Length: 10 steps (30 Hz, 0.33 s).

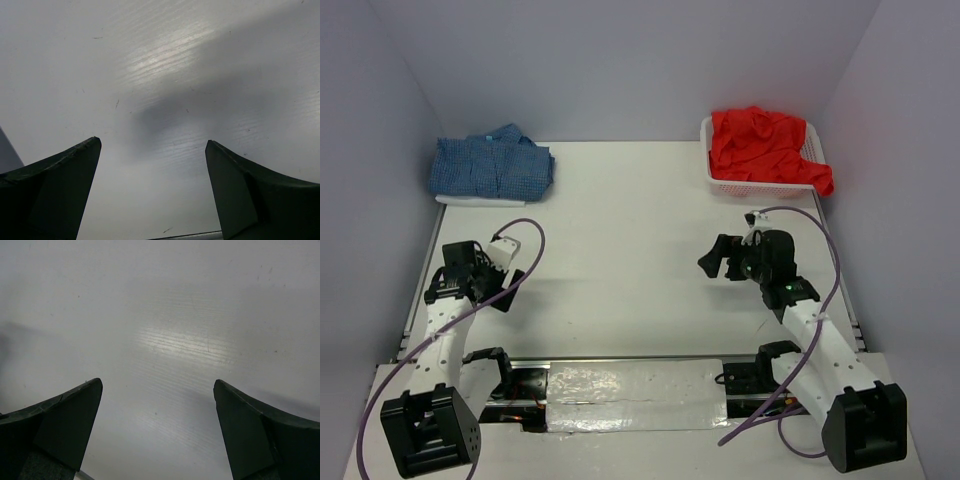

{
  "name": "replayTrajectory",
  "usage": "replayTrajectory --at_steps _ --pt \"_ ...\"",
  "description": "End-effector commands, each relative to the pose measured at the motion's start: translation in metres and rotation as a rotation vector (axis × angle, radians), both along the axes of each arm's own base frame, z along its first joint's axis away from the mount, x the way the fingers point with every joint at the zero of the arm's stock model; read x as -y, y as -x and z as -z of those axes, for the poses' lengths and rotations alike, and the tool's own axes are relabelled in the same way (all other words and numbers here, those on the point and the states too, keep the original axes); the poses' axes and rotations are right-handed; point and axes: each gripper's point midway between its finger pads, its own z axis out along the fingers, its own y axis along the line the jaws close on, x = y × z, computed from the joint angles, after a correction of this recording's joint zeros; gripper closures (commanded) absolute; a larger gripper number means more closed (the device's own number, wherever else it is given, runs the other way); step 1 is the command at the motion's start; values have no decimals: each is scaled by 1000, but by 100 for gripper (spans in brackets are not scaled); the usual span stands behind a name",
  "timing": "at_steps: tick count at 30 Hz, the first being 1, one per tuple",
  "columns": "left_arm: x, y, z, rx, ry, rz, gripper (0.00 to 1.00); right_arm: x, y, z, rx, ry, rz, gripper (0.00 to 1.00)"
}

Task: Fold and stack the long sleeve shirts
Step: Neatly place the folded shirt to the corner

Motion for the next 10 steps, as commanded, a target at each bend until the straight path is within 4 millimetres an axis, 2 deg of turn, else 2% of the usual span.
replayTrajectory --at_steps 1,10 --pt "-3 -7 -6 31 -16 1 1 0 -4 -16 74 7 -19 1" --pt "-4 -7 -8 46 -21 -4 1 -7 3 -20 129 -34 -54 0"
